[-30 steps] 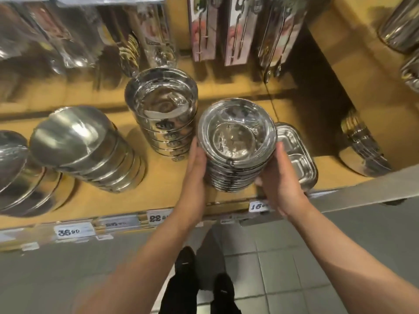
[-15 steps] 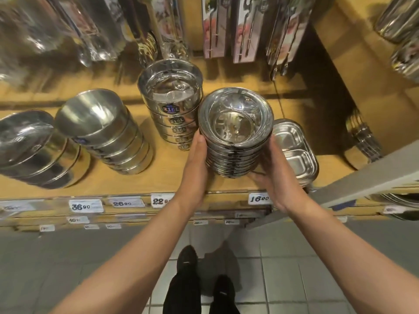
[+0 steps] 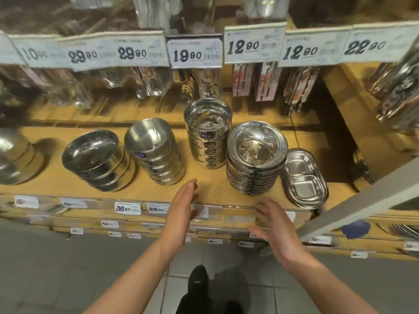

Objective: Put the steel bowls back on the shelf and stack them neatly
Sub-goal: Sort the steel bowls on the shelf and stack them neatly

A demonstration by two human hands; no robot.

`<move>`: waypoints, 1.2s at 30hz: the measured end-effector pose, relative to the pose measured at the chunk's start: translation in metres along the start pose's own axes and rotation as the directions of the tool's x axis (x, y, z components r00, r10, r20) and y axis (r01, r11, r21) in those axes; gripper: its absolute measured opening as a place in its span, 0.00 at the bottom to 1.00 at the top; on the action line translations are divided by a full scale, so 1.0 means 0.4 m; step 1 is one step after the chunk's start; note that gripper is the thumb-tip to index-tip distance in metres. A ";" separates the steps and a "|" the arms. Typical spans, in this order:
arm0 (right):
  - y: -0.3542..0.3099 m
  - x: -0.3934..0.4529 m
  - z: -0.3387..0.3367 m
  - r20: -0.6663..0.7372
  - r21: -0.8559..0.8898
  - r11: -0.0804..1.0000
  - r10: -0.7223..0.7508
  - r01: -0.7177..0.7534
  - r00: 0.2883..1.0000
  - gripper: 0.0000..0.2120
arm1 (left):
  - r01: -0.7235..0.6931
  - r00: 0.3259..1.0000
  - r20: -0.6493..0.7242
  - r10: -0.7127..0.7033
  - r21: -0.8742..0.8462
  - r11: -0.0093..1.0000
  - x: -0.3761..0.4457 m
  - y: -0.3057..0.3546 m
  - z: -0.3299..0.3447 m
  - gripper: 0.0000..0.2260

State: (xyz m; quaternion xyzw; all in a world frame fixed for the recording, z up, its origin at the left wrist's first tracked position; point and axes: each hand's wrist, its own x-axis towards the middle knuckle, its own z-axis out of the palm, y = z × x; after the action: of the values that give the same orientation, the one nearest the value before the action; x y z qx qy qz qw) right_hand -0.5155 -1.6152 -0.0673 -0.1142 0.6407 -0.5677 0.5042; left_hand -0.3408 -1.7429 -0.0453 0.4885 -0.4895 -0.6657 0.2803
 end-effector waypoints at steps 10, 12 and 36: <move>-0.118 -0.103 0.211 0.213 -0.164 0.986 0.068 -0.033 0.975 0.16 | -0.052 0.971 -0.238 0.029 -0.093 0.994 -0.134 0.095 -0.262 0.13; -0.143 -0.101 0.257 0.232 -0.200 0.980 0.063 -0.016 0.971 0.16 | -0.060 0.960 -0.278 0.013 -0.161 0.985 -0.130 0.114 -0.310 0.15; 0.000 0.053 0.902 0.007 0.001 0.999 0.051 -0.051 0.999 0.27 | 0.081 0.996 0.022 -0.081 -0.002 0.997 0.216 0.217 -0.861 0.22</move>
State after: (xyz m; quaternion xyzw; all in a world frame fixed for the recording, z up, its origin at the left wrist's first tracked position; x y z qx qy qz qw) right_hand -0.2454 -1.8513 -0.0229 -0.0995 0.6414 -0.5546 0.5207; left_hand -0.0630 -1.9782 -0.0123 0.5000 -0.4715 -0.6826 0.2484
